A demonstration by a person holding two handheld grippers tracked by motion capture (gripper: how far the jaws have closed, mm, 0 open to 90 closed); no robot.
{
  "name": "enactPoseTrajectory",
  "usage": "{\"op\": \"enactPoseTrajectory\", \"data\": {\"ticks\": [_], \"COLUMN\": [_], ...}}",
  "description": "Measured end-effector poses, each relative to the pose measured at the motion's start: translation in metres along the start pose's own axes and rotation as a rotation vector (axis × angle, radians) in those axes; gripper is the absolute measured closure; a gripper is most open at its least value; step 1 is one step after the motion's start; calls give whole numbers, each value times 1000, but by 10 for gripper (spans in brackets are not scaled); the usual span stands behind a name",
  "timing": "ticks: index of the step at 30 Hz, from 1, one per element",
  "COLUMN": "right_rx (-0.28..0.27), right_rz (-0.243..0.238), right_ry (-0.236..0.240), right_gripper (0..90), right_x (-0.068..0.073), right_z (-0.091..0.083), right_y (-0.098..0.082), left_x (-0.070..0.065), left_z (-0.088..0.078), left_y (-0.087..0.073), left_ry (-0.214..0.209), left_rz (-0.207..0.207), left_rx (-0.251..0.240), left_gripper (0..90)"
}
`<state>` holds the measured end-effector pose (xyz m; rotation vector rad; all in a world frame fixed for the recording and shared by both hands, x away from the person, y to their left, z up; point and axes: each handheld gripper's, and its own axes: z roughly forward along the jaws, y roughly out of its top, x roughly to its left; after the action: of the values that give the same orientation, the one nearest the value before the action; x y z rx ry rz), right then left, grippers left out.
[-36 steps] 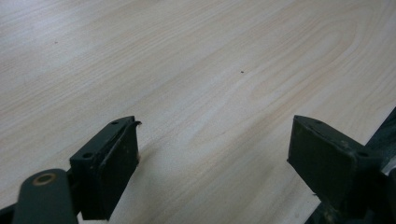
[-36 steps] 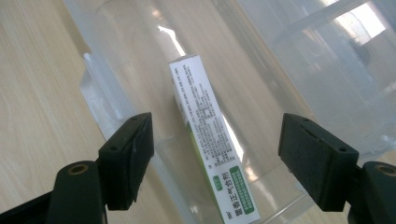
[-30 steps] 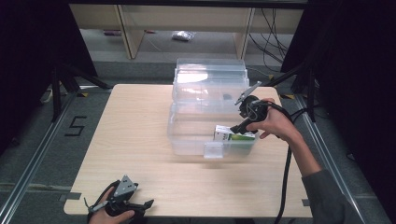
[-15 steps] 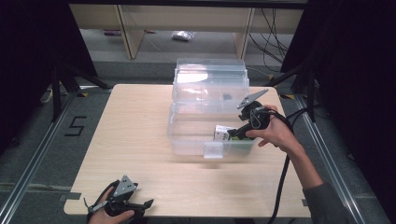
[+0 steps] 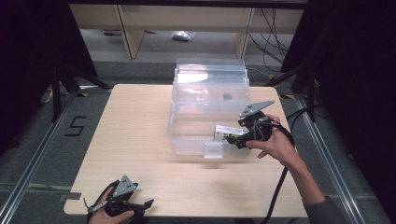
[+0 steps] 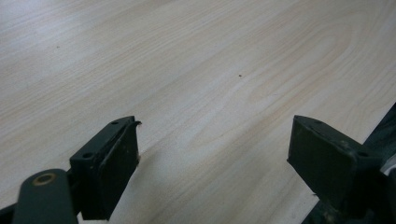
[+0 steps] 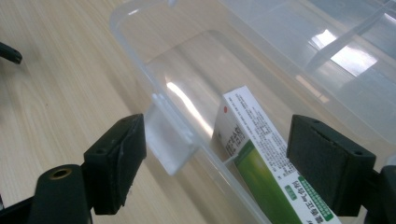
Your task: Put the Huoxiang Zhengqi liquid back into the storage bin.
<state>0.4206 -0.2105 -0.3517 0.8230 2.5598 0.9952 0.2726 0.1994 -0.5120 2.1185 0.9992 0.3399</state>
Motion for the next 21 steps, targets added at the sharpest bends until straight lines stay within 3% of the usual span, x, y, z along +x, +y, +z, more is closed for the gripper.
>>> {"op": "enactPoseTrajectory", "data": {"ticks": [1, 2, 4, 5, 10, 12, 19, 20, 21], "right_rx": [-29, -18, -46, -28, -63, -67, -97, -130, -130], "right_rz": [23, 41, 38, 61, 31, 54, 46, 42, 42], "right_ry": [-8, -8, -15, -11, -10, 3, 3, 0, 0], "right_gripper": [209, 207, 207, 208, 206, 206, 196, 209, 209], "right_x": [4, 7, 13, 17, 29, 32, 44, 46, 46], "right_z": [1, -1, 0, -2, -4, -5, -8, -7, -7], "right_y": [-3, -4, -8, -10, -17, -19, -30, -34, -34], "left_x": [0, 0, -1, -1, 0, 0, 1, 1, 1], "left_z": [0, 0, -1, -1, -2, -2, 0, -1, -1], "left_y": [0, 0, 1, 1, 1, 1, 0, 0, 0], "left_ry": [0, -1, 1, 1, -9, -9, -2, -2, -2], "left_rz": [-2, 8, 9, 9, 27, 27, 25, 20, 20], "left_rx": [-2, 1, 1, 1, 13, 15, 22, 20, 20], "left_gripper": [157, 157, 157, 157, 157, 157, 157, 157, 157]}}
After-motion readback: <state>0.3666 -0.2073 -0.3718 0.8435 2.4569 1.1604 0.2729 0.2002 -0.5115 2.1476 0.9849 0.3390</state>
